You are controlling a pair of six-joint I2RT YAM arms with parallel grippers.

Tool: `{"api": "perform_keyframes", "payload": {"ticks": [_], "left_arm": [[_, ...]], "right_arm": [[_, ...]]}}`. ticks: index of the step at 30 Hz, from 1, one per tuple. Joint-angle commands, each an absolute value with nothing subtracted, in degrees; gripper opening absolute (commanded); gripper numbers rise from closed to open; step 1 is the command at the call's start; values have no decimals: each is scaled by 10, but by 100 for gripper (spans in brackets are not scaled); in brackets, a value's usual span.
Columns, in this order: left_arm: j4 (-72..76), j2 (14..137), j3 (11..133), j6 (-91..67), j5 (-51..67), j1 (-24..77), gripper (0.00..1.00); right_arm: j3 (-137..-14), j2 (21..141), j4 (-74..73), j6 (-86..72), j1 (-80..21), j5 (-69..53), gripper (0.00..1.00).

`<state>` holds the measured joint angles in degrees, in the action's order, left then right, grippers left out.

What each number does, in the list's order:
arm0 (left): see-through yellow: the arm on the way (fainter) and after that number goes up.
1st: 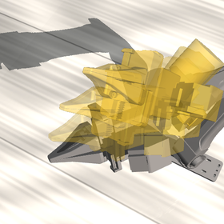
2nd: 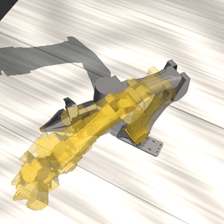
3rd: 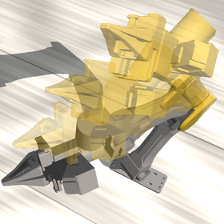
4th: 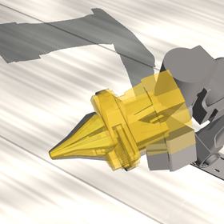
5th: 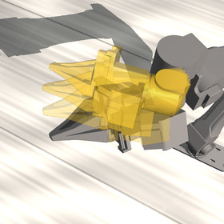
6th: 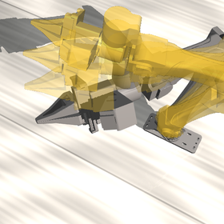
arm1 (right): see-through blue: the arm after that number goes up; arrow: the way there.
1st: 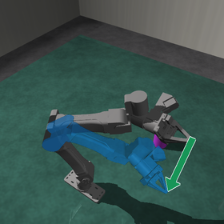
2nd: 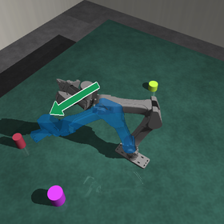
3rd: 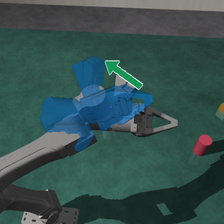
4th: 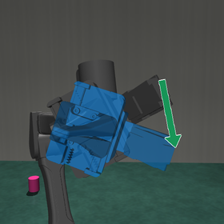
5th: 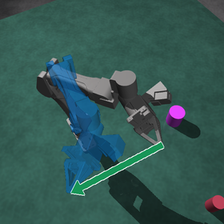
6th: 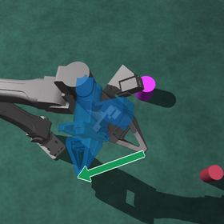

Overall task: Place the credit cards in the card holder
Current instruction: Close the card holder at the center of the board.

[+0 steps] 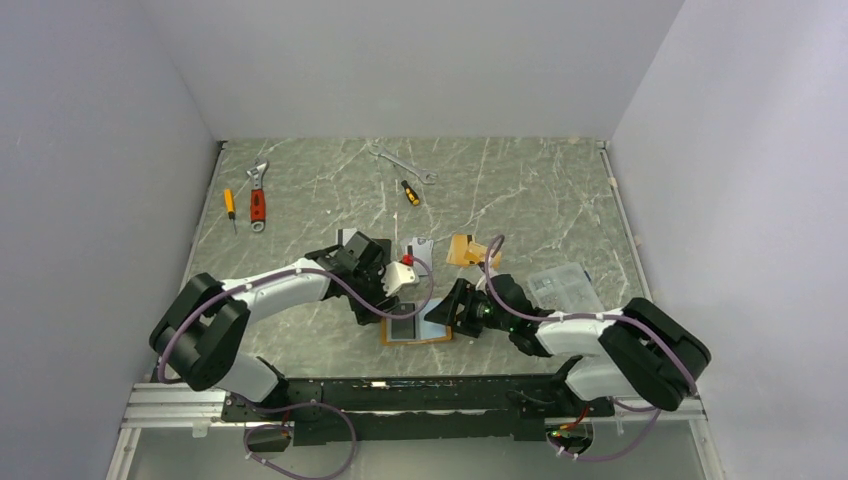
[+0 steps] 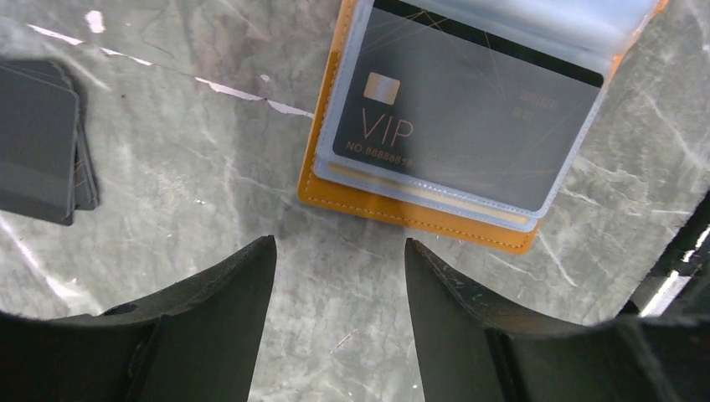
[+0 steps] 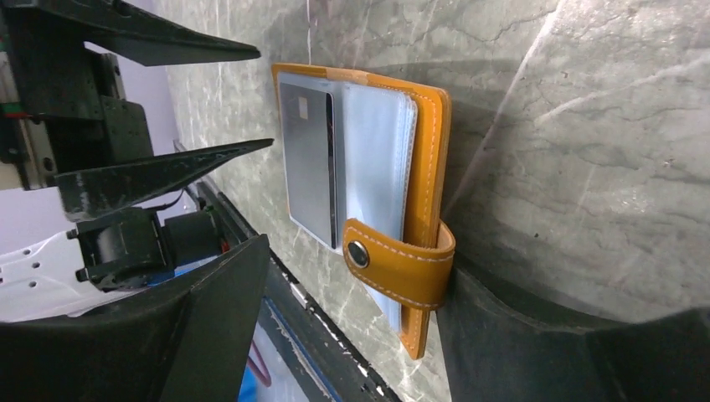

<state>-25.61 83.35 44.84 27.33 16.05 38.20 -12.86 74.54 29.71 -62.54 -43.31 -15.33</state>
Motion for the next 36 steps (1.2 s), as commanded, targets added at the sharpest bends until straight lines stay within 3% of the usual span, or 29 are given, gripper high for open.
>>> {"api": "perform_keyframes", "payload": {"ticks": [1,4,8,13,15,18,20,25,32,36], "left_arm": [[-230,856,446,273,143,392,63],[-236,858,450,271,151,393,63],[-253,842,458,272,157,392,64],[-270,818,464,275,172,369,65],[-272,816,462,282,179,349,65],[-284,812,462,287,210,311,64],[-292,802,462,290,238,277,64],[-309,773,460,301,273,214,64],[-304,768,453,288,304,210,66],[-299,789,465,281,313,211,71]], "right_arm": [[-117,787,321,-622,-432,-172,70],[-137,802,309,-609,-432,-169,59],[-164,818,283,-593,-433,-160,30],[-230,780,153,-545,-447,-118,21],[-278,755,50,-517,-469,-49,11],[-355,745,-103,-482,-511,54,8],[-411,764,-194,-473,-542,117,1],[-506,845,-338,-469,-594,209,0],[-584,938,-443,-476,-615,261,0],[-644,986,-498,-480,-629,282,0]]}}
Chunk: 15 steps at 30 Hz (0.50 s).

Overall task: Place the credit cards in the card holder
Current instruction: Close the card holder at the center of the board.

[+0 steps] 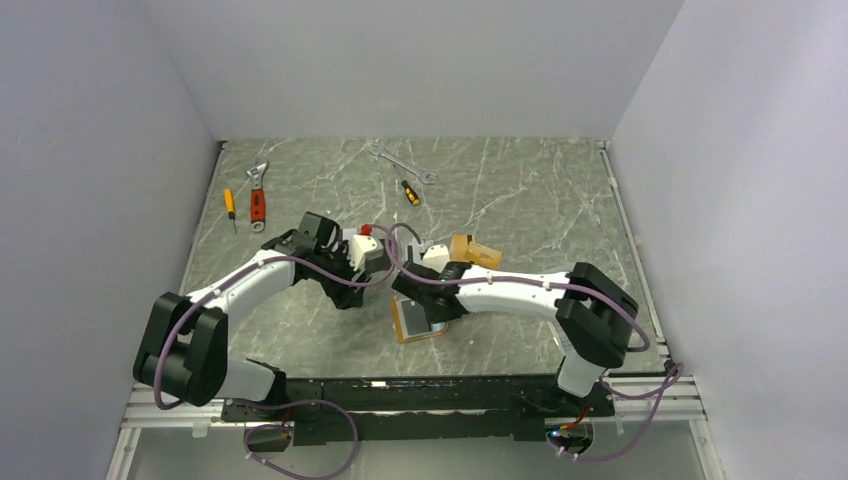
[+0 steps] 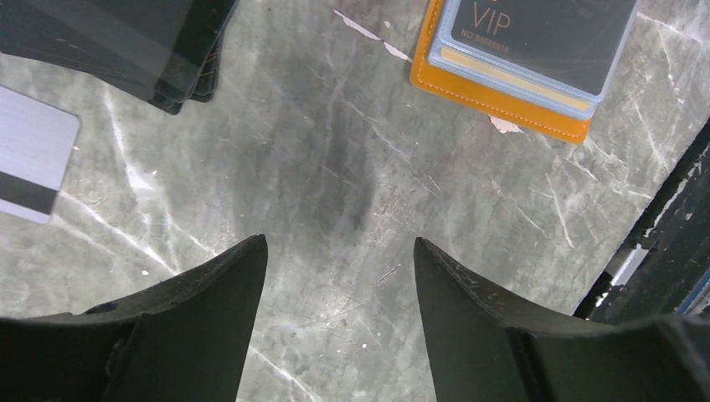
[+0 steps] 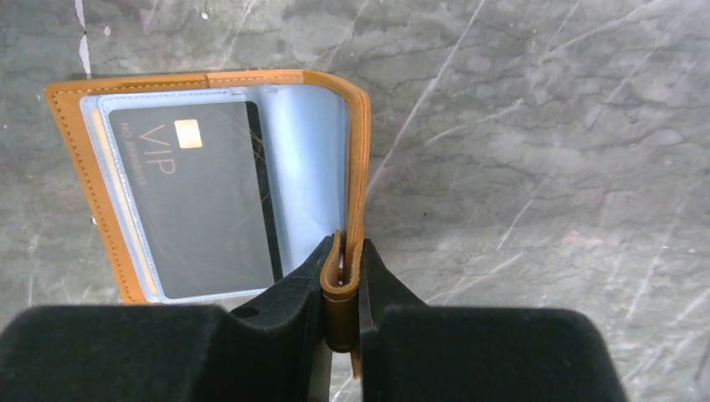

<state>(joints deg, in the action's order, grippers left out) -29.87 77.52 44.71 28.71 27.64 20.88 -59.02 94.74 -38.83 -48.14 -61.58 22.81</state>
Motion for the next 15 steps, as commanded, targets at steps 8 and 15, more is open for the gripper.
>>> {"api": "perform_keyframes", "payload": {"ticks": [8,15], "left_arm": [[-249,796,440,287,300,256,66],[-213,814,436,301,186,338,65]], "right_arm": [[-511,911,-322,-521,-568,143,0],[-395,884,-234,-546,-525,80,0]]}}
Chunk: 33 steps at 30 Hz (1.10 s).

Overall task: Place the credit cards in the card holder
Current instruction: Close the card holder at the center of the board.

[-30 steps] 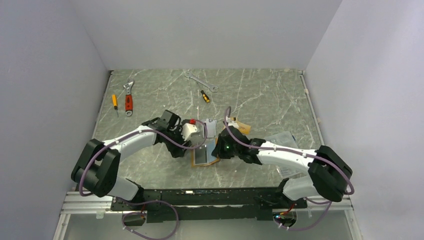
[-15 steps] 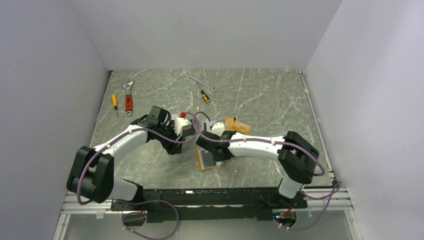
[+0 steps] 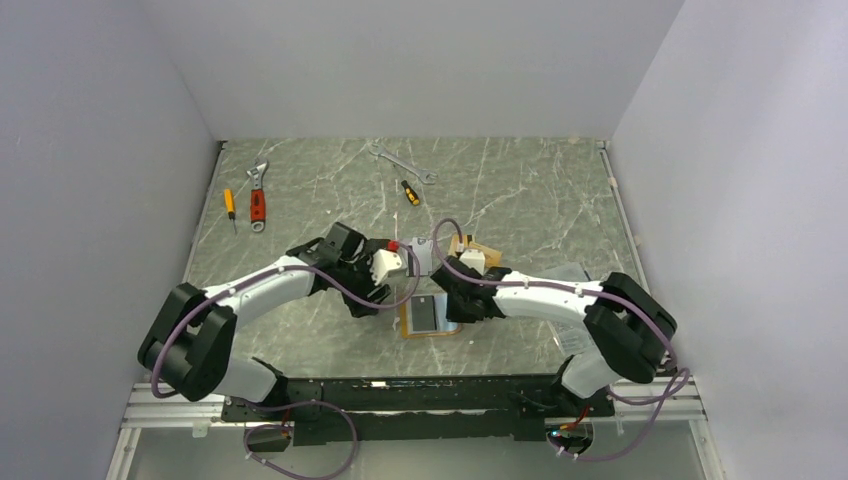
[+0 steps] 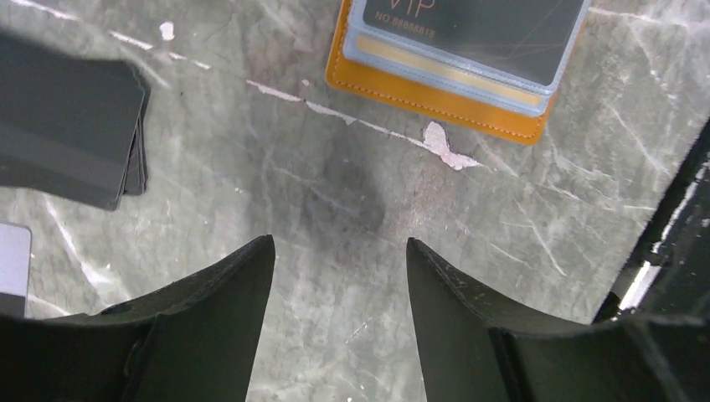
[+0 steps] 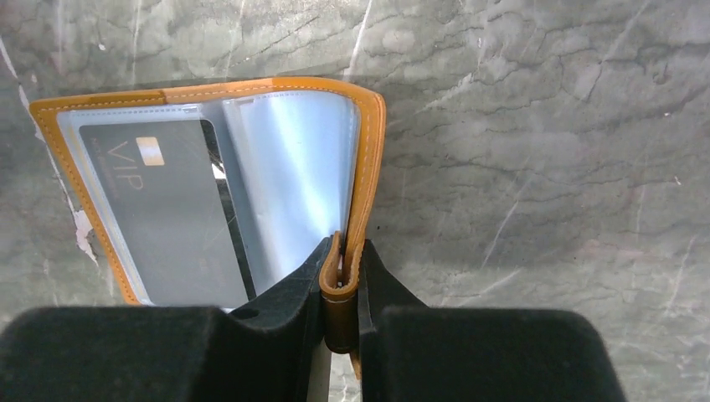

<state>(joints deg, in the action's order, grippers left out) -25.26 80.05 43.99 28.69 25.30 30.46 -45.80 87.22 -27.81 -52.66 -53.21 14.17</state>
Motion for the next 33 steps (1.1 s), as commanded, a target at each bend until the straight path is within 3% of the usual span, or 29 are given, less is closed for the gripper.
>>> {"api": "perform_keyframes", "payload": {"ticks": [1,8,16,23,33], "left_arm": [[-206,821,435,297,177,350,65],[-177,874,440,298,117,414,65],[-180,920,463,303,46,455,64],[-190,836,482,276,109,455,65],[-201,870,521,264,206,454,66]], "right_arm": [[-379,880,-214,-553,-521,68,0],[-271,871,-83,-574,-478,-17,0],[-249,885,-45,-567,-465,-36,0],[-254,900,-32,-559,-464,-41,0],[-251,902,-19,-566,-464,-47,0]]}}
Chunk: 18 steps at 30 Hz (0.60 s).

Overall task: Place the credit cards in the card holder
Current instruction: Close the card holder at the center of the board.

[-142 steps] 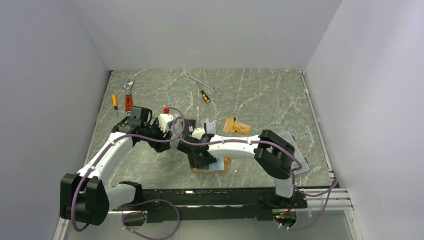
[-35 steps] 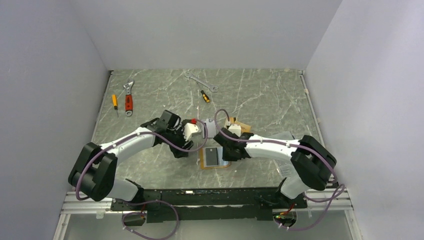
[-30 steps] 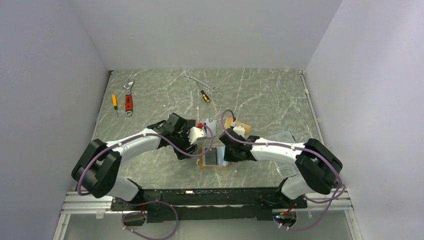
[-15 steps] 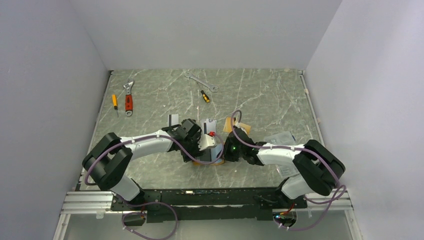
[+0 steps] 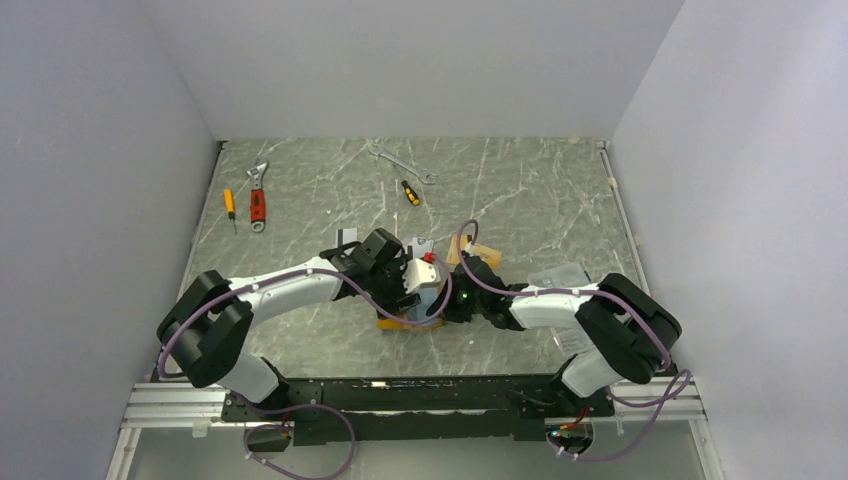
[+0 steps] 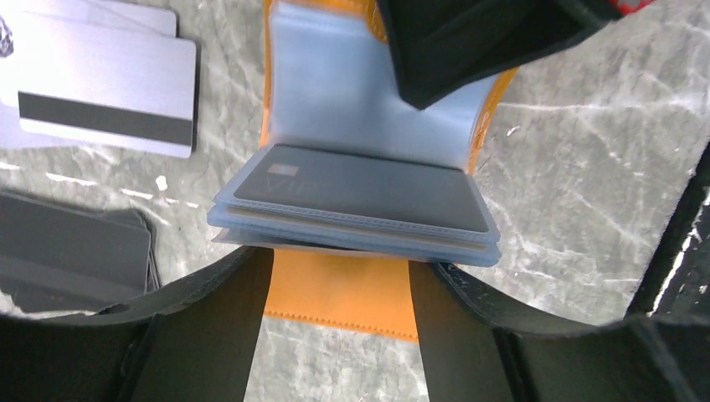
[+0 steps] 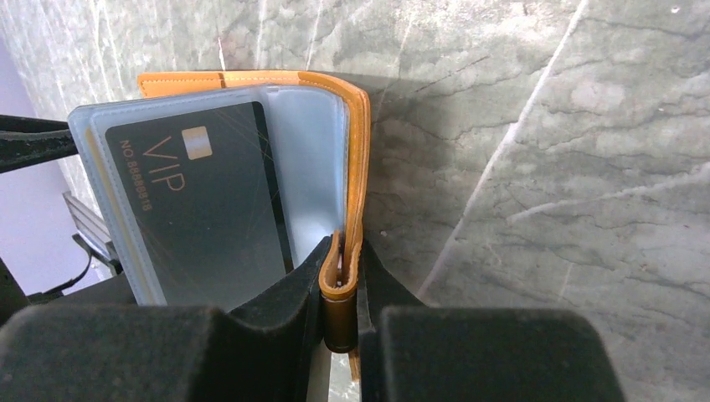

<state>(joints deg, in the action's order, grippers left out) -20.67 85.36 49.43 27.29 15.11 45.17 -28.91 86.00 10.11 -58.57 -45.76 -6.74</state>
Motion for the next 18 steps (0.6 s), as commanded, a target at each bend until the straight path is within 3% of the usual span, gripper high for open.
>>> {"api": "perform_keyframes", "payload": {"ticks": [1,8,11,15,18], "left_arm": [[-199,868,520,266,211,454,67],[-216,894,578,257,261,458,66],[-223,914,592,261,267,460,66],[-243,939,605,265,275,461,66],[-244,934,597,266,267,460,66]], "right_arm": [[-249,902,-15,-567,-465,-48,0],[-234,903,44,-577,-461,-80,3],[-207,889,92,-585,-448,-105,23],[-158,863,170,-594,-420,-145,69],[-137,861,209,-598,-406,-166,92]]}}
